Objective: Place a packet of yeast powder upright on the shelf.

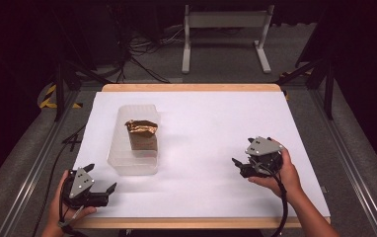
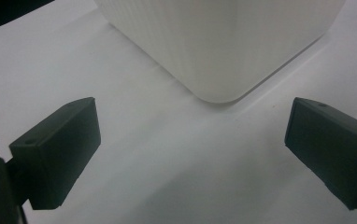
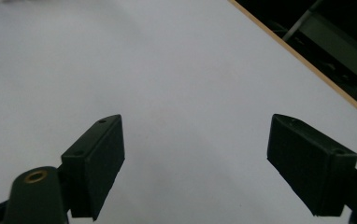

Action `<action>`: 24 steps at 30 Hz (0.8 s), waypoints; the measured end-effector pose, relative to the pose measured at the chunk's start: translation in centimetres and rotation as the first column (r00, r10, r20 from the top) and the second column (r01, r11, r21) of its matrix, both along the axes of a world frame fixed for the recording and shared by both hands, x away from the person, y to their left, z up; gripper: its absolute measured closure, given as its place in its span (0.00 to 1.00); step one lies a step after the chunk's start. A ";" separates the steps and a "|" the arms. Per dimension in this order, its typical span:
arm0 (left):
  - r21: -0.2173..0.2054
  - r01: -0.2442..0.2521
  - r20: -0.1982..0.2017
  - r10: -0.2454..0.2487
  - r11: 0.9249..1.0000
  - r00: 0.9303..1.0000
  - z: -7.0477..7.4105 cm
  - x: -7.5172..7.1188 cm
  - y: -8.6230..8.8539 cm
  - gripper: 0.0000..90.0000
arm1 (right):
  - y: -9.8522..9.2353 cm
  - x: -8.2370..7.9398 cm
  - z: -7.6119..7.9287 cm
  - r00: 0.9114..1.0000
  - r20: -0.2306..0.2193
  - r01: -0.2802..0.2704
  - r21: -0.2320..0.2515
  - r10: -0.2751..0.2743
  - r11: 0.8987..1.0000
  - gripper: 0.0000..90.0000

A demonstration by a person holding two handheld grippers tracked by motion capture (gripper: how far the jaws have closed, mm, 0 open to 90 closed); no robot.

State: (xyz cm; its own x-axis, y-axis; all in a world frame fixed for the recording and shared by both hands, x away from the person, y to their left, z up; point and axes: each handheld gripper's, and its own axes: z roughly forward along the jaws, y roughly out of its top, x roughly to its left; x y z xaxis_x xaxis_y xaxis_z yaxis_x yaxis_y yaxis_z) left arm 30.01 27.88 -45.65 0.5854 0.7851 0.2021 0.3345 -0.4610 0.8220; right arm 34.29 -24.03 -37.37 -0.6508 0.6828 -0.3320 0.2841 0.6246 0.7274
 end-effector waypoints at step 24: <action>0.001 0.006 -0.007 -0.006 1.000 1.000 0.0 0.3 -0.2 0.05 | -7.4 -3.6 -2.9 0.999 0.010 0.033 0.113 -0.034 0.993 0.15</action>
